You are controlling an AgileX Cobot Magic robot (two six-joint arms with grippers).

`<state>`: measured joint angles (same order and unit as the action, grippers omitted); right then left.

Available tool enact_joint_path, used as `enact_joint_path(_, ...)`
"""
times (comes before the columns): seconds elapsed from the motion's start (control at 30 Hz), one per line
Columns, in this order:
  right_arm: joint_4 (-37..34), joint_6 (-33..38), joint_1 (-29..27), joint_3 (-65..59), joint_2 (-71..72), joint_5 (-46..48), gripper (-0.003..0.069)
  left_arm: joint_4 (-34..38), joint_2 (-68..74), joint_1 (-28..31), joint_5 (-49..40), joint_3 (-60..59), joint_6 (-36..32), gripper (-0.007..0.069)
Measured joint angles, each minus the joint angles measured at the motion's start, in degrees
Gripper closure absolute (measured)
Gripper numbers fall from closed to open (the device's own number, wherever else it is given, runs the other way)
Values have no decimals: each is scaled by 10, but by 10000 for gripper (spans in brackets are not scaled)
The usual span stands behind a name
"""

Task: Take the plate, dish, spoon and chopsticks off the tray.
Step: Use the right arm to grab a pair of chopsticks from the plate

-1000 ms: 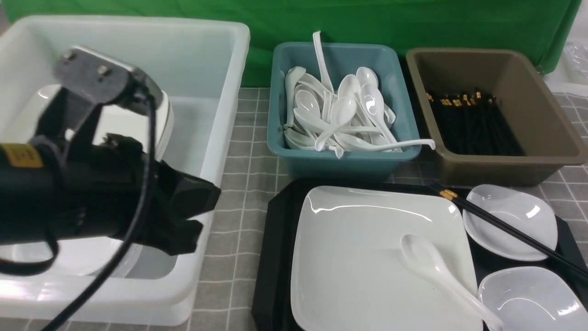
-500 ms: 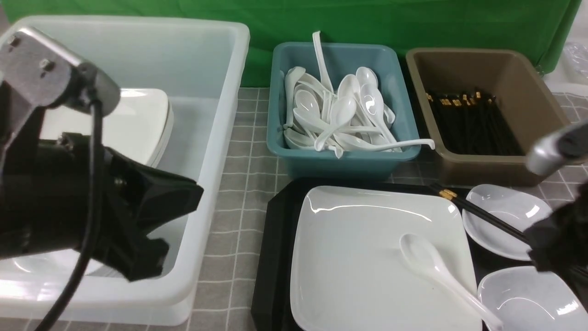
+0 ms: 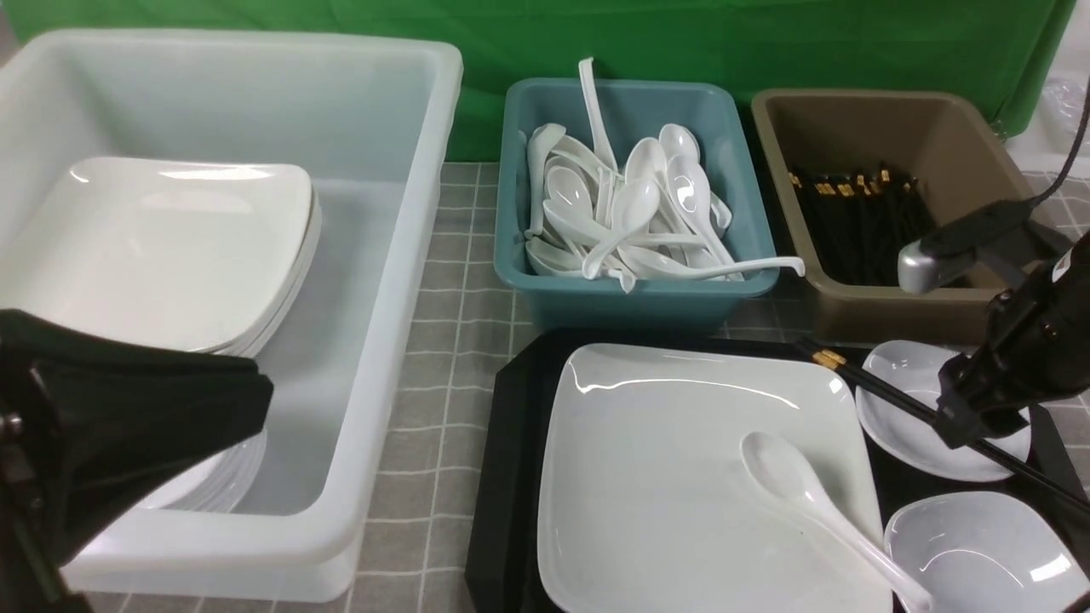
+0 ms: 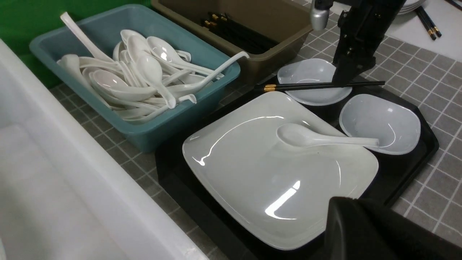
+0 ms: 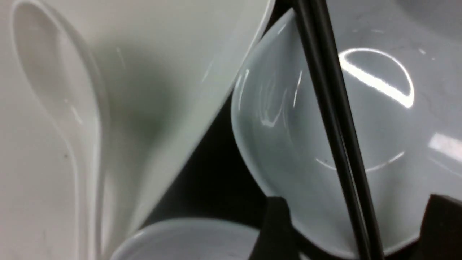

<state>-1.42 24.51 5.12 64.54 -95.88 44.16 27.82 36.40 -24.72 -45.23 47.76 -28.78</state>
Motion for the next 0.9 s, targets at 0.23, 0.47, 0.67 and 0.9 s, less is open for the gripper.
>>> enact_joint_path(0.23, 19, 4, 0, 1, -50, -57, 200, 0, -1, 0, -1, 0, 0, 603)
enact_joint_path(0.47, 36, 6, -4, 2, -94, -74, 317, 0, -1, 0, -3, 0, 0, 603)
enact_joint_path(0.67, 37, 20, -4, 2, -96, -76, 473, 0, -1, 0, -5, 0, 0, 603)
enact_joint_path(0.9, 37, 92, -3, 2, -74, -24, 547, 0, -1, 0, -6, 0, -1, 603)
